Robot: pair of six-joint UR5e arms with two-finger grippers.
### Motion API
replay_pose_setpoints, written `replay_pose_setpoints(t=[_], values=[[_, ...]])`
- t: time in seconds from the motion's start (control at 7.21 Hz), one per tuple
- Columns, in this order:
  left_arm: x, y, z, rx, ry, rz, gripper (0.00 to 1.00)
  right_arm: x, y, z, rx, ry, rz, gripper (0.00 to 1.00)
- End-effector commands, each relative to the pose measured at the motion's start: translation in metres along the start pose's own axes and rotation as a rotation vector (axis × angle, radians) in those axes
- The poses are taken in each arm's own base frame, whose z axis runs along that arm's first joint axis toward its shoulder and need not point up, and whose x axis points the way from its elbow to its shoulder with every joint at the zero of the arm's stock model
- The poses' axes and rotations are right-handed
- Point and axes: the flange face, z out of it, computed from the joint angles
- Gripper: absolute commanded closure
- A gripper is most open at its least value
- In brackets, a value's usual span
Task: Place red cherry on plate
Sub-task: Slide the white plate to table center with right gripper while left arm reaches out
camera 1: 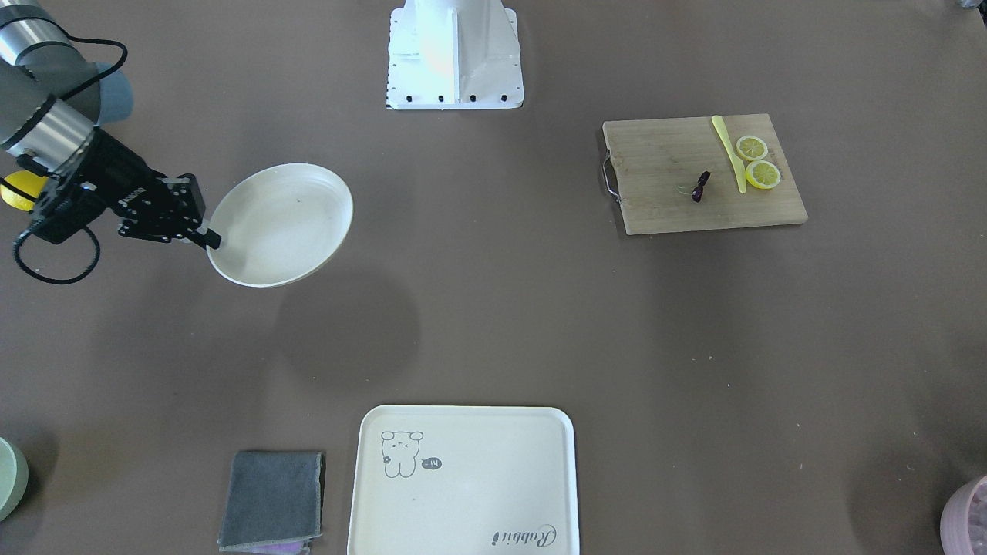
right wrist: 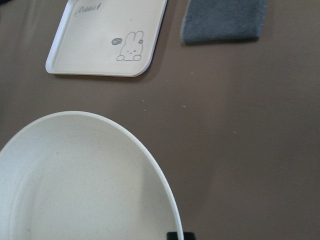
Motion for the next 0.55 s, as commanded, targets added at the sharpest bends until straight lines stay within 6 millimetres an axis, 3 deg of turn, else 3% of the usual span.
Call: replay_pose_setpoints(t=[0.0, 0.14, 0.28, 0.42], values=[[0.026, -0.003, 0.006, 0.049, 0.069, -0.009, 0.02, -0.105, 0.011, 0.079, 0.058, 0.033, 0.004, 1.0], [0.055, -0.01, 0.003, 0.055, 0.121, -0.128, 0.02, -0.147, 0.025, 0.107, 0.078, 0.055, 0.01, 1.0], [0.116, -0.008, 0.007, 0.079, 0.206, -0.259, 0.02, -0.18, 0.037, 0.132, 0.07, 0.107, 0.005, 1.0], [0.142, 0.013, 0.015, 0.091, 0.272, -0.285, 0.02, -0.199, 0.043, 0.145, 0.052, 0.147, 0.007, 1.0]])
